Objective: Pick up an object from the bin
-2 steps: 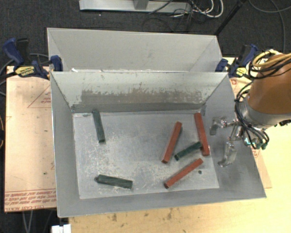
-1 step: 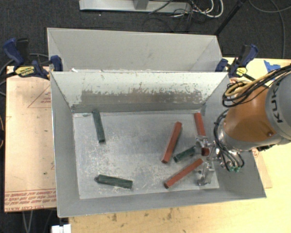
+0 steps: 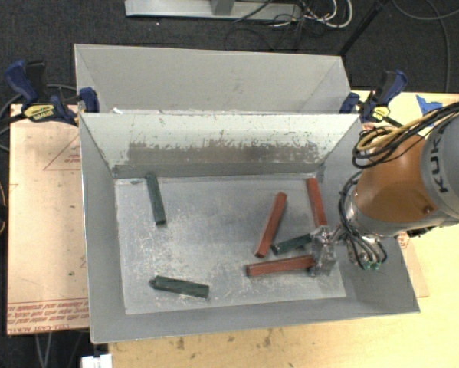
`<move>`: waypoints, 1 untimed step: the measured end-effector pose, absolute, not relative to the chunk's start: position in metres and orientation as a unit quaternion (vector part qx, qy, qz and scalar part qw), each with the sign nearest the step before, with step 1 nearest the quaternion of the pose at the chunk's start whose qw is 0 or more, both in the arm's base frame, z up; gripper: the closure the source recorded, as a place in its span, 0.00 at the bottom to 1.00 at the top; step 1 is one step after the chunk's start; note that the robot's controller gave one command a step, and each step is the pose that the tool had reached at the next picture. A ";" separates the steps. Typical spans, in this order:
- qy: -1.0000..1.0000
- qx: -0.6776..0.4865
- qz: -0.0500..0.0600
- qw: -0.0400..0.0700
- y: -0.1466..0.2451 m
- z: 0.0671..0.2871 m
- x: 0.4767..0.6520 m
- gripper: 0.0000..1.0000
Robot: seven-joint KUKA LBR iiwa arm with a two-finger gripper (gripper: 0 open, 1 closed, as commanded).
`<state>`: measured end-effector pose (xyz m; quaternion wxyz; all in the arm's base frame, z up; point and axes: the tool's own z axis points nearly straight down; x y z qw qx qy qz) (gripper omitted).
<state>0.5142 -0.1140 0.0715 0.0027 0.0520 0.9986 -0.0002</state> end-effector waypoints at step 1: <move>0.983 0.184 0.001 0.003 -0.090 0.151 0.499 1.00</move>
Offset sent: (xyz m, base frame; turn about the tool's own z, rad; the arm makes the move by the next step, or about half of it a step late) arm -0.0168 0.0228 0.0780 0.2690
